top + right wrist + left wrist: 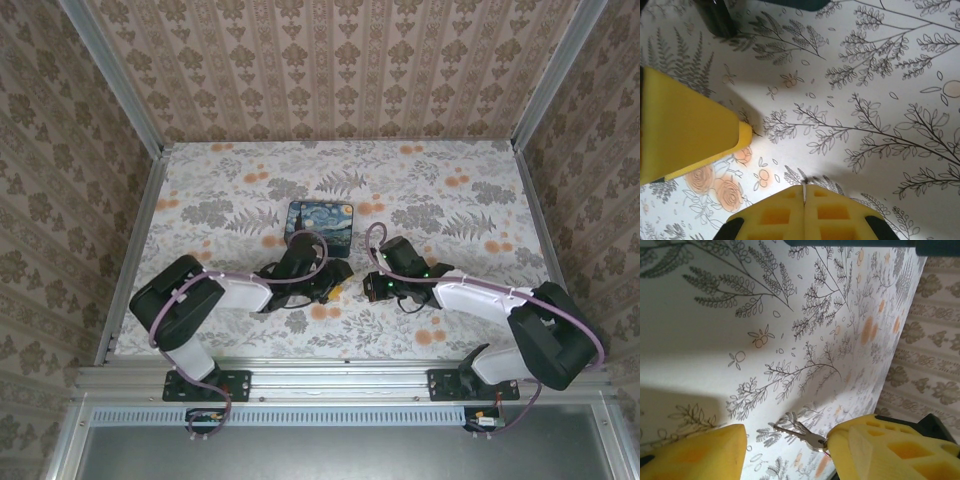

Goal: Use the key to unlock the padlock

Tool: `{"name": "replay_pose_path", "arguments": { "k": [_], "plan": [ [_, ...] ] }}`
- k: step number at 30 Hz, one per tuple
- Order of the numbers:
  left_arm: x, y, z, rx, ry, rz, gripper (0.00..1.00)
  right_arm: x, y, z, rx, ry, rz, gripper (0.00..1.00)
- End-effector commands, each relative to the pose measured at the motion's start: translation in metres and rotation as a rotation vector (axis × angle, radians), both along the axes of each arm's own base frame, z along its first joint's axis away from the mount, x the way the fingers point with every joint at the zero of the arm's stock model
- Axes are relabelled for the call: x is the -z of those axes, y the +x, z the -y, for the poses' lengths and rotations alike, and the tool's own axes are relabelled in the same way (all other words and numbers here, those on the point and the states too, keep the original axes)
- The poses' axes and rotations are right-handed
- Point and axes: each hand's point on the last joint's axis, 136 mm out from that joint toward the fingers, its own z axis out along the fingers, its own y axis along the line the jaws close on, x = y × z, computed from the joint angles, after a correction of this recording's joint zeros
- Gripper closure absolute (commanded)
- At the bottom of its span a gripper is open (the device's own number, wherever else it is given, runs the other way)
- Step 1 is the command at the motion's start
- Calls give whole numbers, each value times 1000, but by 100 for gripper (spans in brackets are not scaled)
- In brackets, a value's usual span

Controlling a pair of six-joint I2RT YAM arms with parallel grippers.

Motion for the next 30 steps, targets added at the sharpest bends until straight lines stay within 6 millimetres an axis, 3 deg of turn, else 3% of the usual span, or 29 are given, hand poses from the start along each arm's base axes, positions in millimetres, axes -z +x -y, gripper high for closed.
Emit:
{"name": "replay_pose_path", "arguments": {
  "k": [1,6,11,23,30],
  "plan": [
    [-3,-10,-3,-103,-41,-128,32,-6,2,-6,0,43,-10,100],
    [-9,-16,-12,-176,-3,-191,30,-6,2,-8,-1,53,-12,100],
    [-22,-8,-25,-224,17,-214,26,-31,5,-12,6,114,33,100],
    [-45,2,-17,-254,-70,-261,23,-81,6,-42,-43,282,102,100],
    [-46,1,-14,-262,-114,-295,22,-93,4,-62,-87,342,129,100]
  ]
}}
